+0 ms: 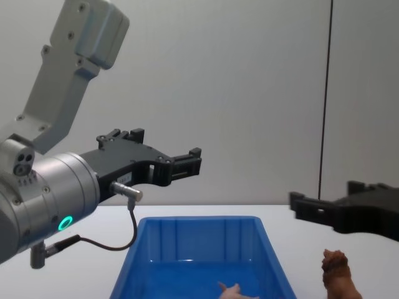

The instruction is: Pick up the two dolls from the table and place them into the box.

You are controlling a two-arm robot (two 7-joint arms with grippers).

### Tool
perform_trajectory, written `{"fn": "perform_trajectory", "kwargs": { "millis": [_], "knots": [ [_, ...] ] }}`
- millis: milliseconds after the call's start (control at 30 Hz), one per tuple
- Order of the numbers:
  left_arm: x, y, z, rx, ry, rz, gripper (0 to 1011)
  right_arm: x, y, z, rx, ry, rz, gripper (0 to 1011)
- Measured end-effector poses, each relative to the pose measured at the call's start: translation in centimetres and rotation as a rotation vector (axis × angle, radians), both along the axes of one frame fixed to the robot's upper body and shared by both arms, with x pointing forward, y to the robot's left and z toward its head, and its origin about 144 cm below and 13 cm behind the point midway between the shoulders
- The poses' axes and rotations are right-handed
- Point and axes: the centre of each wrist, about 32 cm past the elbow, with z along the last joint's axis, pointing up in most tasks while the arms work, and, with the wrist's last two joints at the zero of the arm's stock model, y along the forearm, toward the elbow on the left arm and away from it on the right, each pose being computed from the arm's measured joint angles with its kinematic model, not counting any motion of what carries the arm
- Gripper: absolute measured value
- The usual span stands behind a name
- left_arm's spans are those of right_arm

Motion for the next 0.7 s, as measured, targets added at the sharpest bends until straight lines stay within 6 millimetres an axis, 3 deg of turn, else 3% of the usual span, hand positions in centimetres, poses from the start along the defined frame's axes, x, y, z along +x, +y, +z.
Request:
{"fn": "perform_trajectory", "kwargs": {
  "millis": [400, 700],
  "knots": [
    [0.0, 0.0, 0.0, 0.000, 0.000, 0.000, 1001, -1.0, -1.2, -0.3, -0.014, 0.050, -0.105, 1001],
    [0.0, 0.0, 0.0, 0.000, 0.000, 0.000, 1002, -0.9, -1.4, -1.7, -0.023, 0.110, -0.132, 1001]
  ]
}}
